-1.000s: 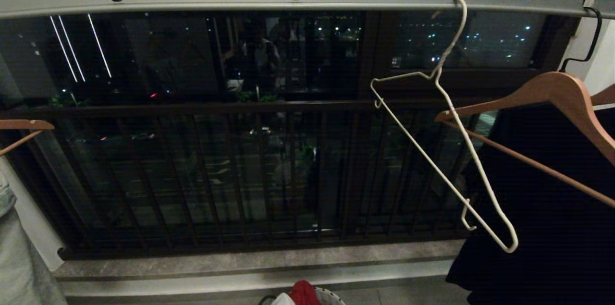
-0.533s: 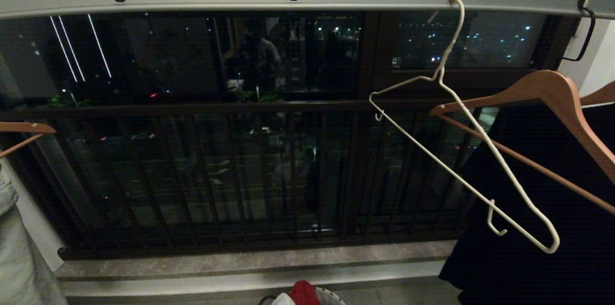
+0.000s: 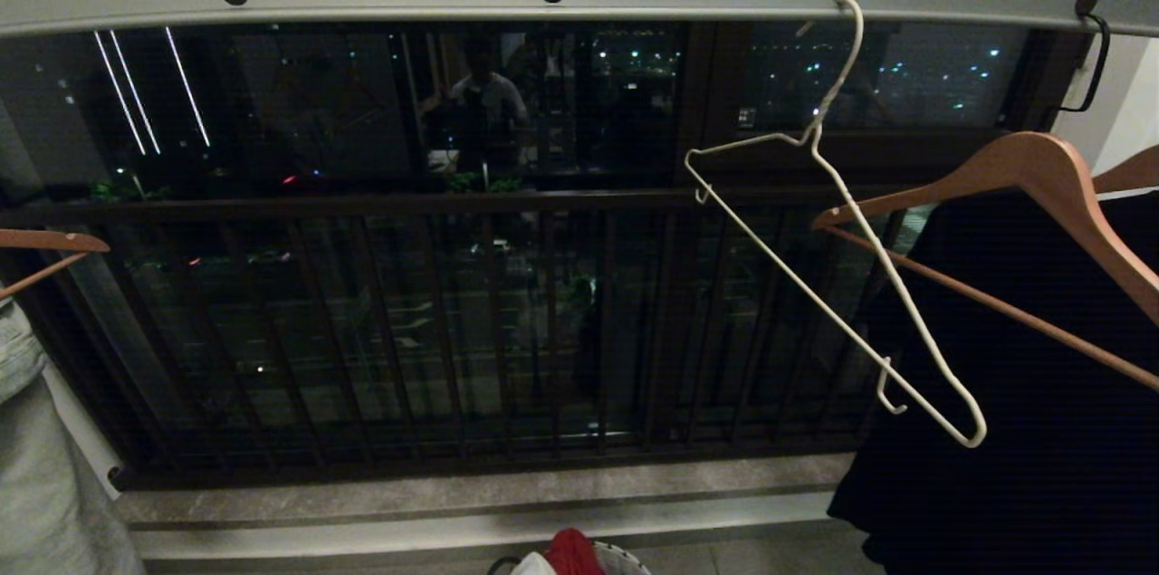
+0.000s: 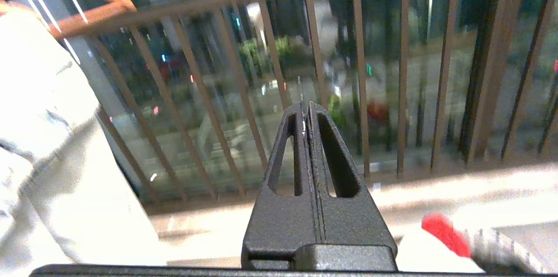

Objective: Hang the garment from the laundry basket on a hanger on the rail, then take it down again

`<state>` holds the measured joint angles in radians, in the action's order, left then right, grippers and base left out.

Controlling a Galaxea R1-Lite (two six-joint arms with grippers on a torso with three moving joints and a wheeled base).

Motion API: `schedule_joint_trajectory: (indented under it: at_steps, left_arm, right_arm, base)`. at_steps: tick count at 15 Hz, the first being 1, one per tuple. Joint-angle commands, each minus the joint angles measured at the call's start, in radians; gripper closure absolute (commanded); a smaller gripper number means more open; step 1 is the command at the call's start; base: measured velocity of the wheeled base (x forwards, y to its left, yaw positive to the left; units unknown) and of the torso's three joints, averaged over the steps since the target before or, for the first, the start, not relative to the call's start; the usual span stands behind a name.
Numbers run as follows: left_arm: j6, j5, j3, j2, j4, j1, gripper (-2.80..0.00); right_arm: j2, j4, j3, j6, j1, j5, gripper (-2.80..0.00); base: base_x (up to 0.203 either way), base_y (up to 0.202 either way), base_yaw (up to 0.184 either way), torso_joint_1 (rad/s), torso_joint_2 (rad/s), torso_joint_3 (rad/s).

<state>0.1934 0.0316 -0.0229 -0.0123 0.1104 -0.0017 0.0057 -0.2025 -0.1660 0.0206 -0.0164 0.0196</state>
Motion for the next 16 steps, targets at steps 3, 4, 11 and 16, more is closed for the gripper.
schedule_joint_trajectory:
  at_steps: [3, 4, 11, 16]
  left_arm:
    - [-0.005, -0.059, 0.032, 0.011, -0.07, 0.0, 0.0]
    - [-0.01, -0.059, 0.032, 0.011, -0.071, 0.0, 0.0]
    - [-0.06, -0.051, 0.035, 0.011, -0.069, 0.0, 0.0]
    - [-0.131, -0.05, 0.035, 0.011, -0.069, 0.0, 0.0]
  right_arm:
    - [-0.006, 0.24, 0.166, 0.016, 0.0, 0.002, 0.0]
    - [-0.006, 0.226, 0.166, 0.039, 0.0, -0.01, 0.0]
    - [-0.006, 0.186, 0.164, 0.056, 0.0, -0.01, 0.0]
    - [-0.006, 0.186, 0.164, 0.041, 0.0, -0.012, 0.0]
  base:
    - [0.0, 0.0, 0.0, 0.0, 0.0, 0.0]
    - [0.0, 0.0, 0.0, 0.0, 0.0, 0.0]
    - [0.0, 0.0, 0.0, 0.0, 0.0, 0.0]
    - [0.0, 0.0, 0.0, 0.0, 0.0, 0.0]
